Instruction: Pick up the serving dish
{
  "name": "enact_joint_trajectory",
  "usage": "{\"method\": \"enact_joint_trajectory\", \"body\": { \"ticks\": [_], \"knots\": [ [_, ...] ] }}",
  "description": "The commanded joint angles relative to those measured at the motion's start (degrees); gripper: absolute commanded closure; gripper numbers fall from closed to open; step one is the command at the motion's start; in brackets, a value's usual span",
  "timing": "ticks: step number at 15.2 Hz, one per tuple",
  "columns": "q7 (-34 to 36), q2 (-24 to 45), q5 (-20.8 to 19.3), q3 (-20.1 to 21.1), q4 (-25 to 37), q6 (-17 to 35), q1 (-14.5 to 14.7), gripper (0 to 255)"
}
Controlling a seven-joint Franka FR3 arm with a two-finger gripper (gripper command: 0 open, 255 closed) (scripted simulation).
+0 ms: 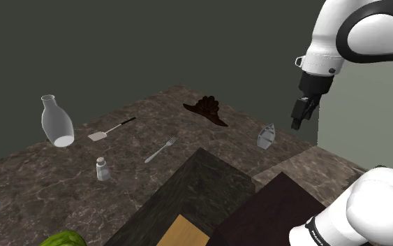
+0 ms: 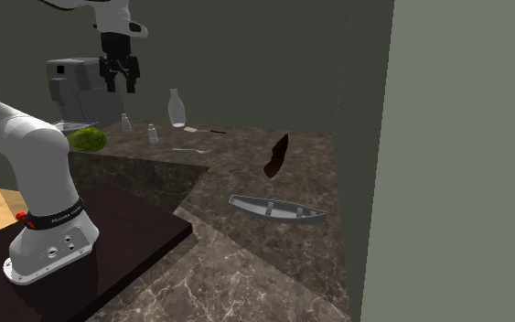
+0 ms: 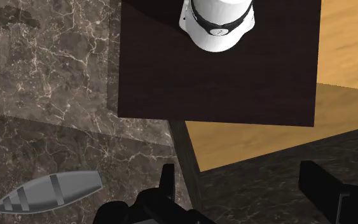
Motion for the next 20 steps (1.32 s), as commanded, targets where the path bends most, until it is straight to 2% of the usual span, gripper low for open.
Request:
{"method": "enact_joint_trajectory", "body": {
  "ticks": [1, 10, 20],
  "knots": [
    [0.0, 0.0, 0.0, 0.0, 0.0, 0.0, 0.0, 0],
    [9.7, 17.4, -1.5, -0.2, 1.8, 14.6, -5.4, 0],
    [19.8, 37.9, -3.9, -2.5, 10.1, 25.9, -10.6, 0]
  ]
}}
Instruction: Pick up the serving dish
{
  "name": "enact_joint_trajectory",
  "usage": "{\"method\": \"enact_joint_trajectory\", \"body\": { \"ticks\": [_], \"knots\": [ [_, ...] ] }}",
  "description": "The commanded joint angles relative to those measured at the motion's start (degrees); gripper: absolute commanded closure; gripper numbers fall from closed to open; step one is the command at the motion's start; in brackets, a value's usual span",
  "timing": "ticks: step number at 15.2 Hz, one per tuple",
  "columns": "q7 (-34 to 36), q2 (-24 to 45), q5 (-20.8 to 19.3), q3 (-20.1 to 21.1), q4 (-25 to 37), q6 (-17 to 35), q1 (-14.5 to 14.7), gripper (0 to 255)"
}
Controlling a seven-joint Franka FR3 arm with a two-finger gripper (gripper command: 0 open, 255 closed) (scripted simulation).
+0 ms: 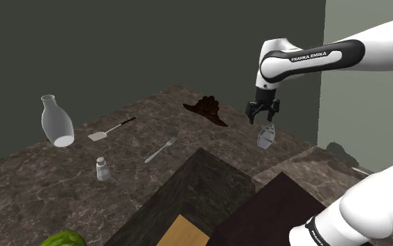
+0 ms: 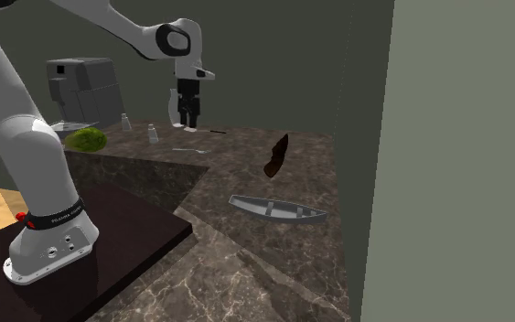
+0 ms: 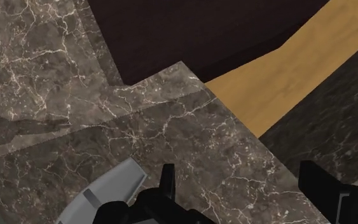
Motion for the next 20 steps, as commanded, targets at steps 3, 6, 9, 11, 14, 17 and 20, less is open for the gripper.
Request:
{"method": "enact_joint_trajectory", "body": {
  "ticks": [3, 6, 9, 11, 14, 17, 20],
  "knots": [
    [3.8, 8.3, -0.7, -1.4, 4.7, 3.4, -1.8, 0],
    [6.2, 14.2, -0.9, -2.7, 8.6, 5.2, -3.0, 0],
    [8.4, 19.9, -0.9, -4.0, 12.8, 6.6, -4.2, 0],
    [9.8, 23.7, -0.7, -4.9, 15.9, 7.2, -5.0, 0],
    [11.7, 29.3, -0.1, -6.3, 20.7, 7.9, -6.3, 0],
    [13.4, 34.8, 0.7, -7.6, 25.8, 8.2, -7.7, 0],
    [15.0, 40.2, 1.7, -8.8, 31.2, 8.2, -9.4, 0]
  ]
}}
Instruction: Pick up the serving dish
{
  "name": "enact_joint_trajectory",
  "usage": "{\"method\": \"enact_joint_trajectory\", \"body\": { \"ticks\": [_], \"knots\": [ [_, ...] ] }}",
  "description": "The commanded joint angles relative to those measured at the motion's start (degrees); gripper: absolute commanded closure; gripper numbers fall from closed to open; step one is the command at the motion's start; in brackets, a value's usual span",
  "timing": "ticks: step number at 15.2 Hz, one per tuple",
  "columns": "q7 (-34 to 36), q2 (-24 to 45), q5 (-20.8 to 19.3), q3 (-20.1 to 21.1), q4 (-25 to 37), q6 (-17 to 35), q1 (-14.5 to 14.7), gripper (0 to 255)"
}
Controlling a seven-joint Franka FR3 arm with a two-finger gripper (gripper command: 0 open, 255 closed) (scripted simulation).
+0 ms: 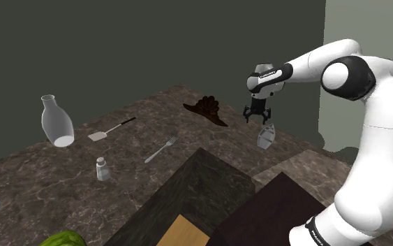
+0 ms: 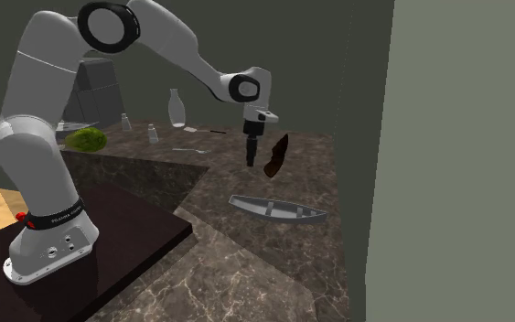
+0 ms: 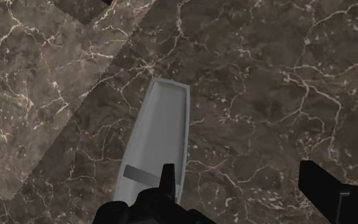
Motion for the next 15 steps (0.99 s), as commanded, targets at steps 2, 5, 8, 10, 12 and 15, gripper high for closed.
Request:
{"method": "enact_joint_trajectory", "body": {
  "ticks": [2, 5, 8, 10, 12, 15],
  "knots": [
    [1.7, 5.3, 1.1, -1.1, 5.2, 0.1, -1.7, 0],
    [3.3, 10.8, 2.3, -2.2, 11.3, -0.6, -3.6, 0],
    [4.9, 16.4, 3.6, -3.2, 17.9, -1.8, -5.8, 0],
    [6.0, 20.2, 4.5, -3.7, 22.7, -2.7, -7.4, 0],
    [7.1, 24.1, 5.3, -4.3, 27.8, -4.0, -9.1, 0],
    [8.1, 27.6, 6.0, -4.6, 31.9, -4.6, -10.5, 0]
  ]
}}
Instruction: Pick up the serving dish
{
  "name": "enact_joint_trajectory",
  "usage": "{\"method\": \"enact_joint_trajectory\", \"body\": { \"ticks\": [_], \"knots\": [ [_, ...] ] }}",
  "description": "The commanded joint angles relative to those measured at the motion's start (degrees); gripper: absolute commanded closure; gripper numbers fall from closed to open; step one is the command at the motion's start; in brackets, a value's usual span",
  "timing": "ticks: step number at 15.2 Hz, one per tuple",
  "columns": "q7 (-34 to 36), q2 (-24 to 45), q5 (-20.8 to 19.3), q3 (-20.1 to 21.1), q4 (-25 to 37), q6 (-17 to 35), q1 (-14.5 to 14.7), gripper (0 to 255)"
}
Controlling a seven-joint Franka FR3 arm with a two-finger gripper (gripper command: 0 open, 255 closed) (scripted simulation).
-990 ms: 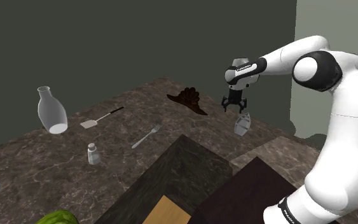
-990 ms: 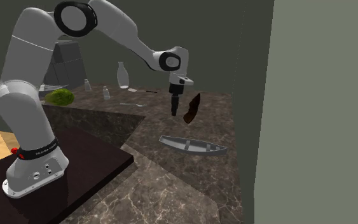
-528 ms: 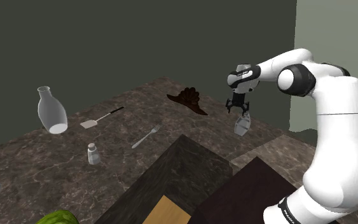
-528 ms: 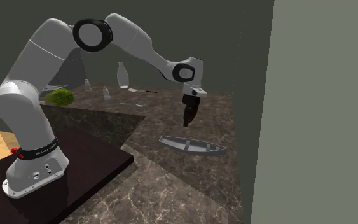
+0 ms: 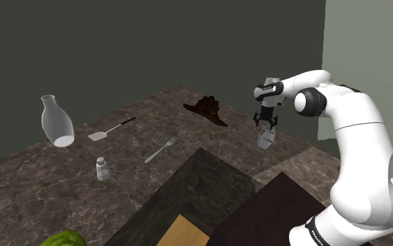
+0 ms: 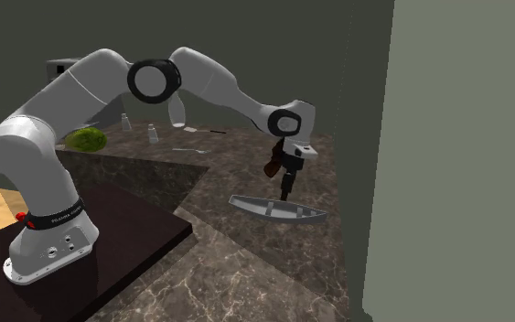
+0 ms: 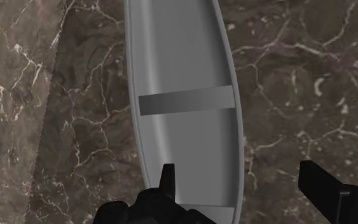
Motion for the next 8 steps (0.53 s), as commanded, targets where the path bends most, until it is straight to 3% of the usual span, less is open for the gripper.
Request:
{"method": "enact_joint_trajectory", "body": {
  "ticks": [1, 8],
  "knots": [
    [0.3, 1.8, 0.2, 0.0, 1.8, 0.0, -0.5, 0],
    [0.5, 4.9, 0.5, 0.3, 3.0, 2.0, -0.8, 0]
  ]
}}
